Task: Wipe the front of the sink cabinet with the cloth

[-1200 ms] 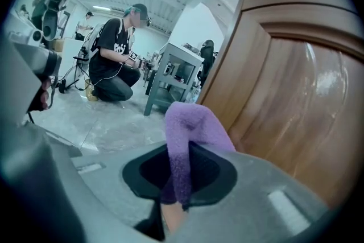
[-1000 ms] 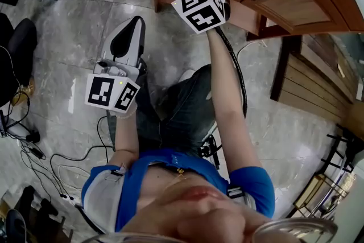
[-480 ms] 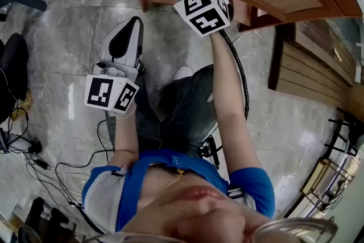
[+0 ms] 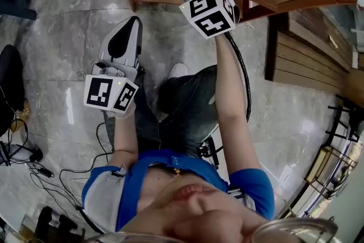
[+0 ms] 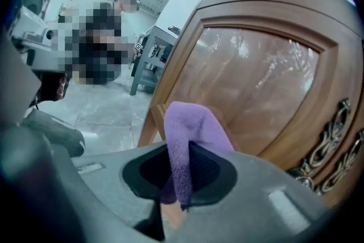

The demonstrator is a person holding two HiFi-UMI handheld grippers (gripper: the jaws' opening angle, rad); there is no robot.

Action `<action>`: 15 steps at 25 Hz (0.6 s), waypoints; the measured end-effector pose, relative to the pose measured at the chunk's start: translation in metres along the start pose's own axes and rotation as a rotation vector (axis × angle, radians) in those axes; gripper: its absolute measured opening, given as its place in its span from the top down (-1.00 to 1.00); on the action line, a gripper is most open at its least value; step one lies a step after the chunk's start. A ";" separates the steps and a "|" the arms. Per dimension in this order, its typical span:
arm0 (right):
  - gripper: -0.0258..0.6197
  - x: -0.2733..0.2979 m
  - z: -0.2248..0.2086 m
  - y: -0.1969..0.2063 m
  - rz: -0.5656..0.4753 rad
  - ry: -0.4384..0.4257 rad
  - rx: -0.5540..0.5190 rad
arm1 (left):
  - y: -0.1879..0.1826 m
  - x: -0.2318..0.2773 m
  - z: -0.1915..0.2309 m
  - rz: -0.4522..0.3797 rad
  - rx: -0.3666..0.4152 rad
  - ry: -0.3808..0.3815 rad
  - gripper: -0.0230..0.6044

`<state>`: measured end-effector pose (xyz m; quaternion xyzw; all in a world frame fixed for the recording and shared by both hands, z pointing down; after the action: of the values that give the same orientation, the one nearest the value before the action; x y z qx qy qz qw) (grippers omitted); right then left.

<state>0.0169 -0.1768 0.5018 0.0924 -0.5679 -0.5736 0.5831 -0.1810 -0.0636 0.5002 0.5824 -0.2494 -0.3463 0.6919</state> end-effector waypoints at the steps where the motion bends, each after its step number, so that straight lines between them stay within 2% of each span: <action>1: 0.73 -0.002 -0.003 0.003 0.004 0.003 0.005 | 0.001 0.001 -0.001 0.001 -0.003 0.003 0.93; 15: 0.73 -0.007 -0.012 0.011 0.046 0.033 0.026 | 0.006 -0.008 0.012 0.004 -0.037 -0.018 0.93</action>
<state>0.0341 -0.1741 0.5020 0.0963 -0.5677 -0.5509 0.6041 -0.1939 -0.0651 0.5091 0.5658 -0.2501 -0.3546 0.7011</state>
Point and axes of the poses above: the fingertips, and each gripper's own axes: x forward along the fingers, z to its left, y out of its underside, the point moved 9 cm from there along -x, backward along the fingers, and after that the axes turned 9 degrees about x, right-handed, at the moved point
